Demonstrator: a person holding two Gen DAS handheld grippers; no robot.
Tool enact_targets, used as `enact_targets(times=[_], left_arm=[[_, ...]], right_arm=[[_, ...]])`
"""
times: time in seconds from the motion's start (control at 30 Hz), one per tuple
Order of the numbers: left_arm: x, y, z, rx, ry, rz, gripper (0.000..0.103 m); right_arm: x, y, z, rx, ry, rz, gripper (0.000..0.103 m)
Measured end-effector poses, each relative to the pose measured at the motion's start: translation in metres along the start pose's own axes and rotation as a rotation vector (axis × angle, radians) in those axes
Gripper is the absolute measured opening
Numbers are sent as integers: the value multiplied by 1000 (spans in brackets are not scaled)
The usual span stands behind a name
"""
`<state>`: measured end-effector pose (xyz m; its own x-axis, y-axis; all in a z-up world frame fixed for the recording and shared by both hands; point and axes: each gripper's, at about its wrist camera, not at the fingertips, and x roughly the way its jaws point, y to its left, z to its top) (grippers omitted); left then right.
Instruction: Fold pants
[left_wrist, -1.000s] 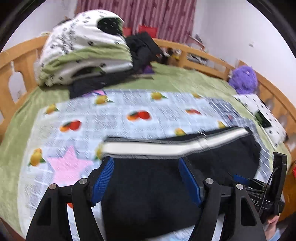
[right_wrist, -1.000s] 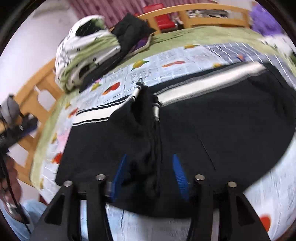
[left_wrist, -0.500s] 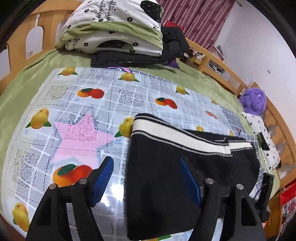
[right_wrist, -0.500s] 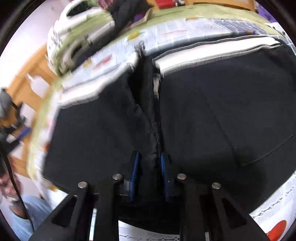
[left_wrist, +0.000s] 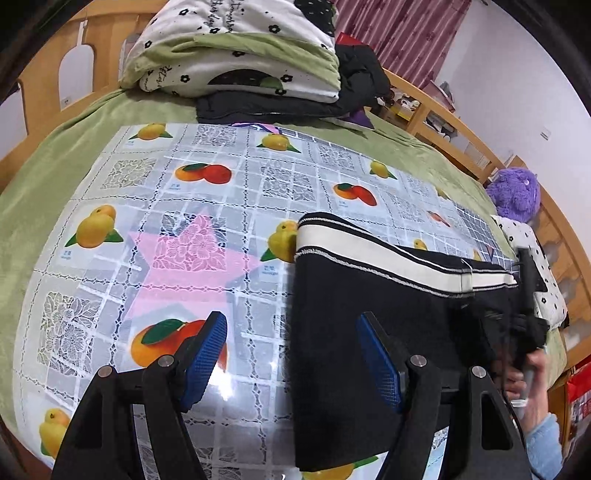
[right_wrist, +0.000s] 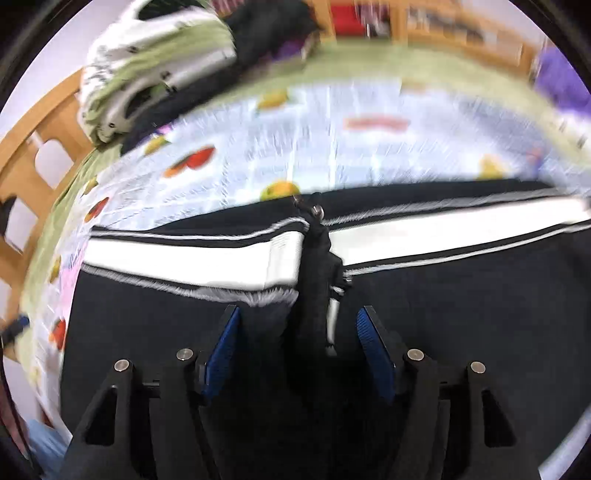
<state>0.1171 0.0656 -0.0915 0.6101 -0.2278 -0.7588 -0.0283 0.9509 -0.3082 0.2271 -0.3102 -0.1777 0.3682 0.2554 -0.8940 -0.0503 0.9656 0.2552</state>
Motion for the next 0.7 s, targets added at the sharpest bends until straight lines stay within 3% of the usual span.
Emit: enact_targets(times=[0.03, 0.07, 0.17, 0.27, 0.3, 0.33, 0.37, 0.5, 0.6, 0.7], left_arm=[[0, 1, 1, -2, -3, -3, 71], [0, 2, 2, -2, -6, -2, 71], [2, 6, 4, -11, -7, 6, 71], [5, 8, 3, -37, 19, -43, 71], [7, 7, 1, -36, 30, -54, 71], [8, 5, 0, -31, 35, -56, 71], [9, 3, -2, -19, 42, -52, 71], [1, -5, -7, -8, 40, -62, 71], [-10, -9, -9, -5, 12, -74, 71], [-20, -17, -14, 35, -33, -43, 71]], right_arm=[[-2, 6, 0, -49, -37, -28, 54], [-5, 12, 0, -87, -43, -30, 30], [-50, 11, 4, -99, -228, 70, 15], [-52, 2, 9, -73, -219, 48, 19], [-38, 0, 7, -59, -173, 13, 22], [-21, -2, 5, -48, -107, -18, 34], [-4, -3, 2, -38, -31, -48, 36], [-39, 3, -11, -17, -137, -23, 36], [-79, 6, -34, -6, -235, -15, 46], [-99, 11, -65, -54, -252, -23, 50]])
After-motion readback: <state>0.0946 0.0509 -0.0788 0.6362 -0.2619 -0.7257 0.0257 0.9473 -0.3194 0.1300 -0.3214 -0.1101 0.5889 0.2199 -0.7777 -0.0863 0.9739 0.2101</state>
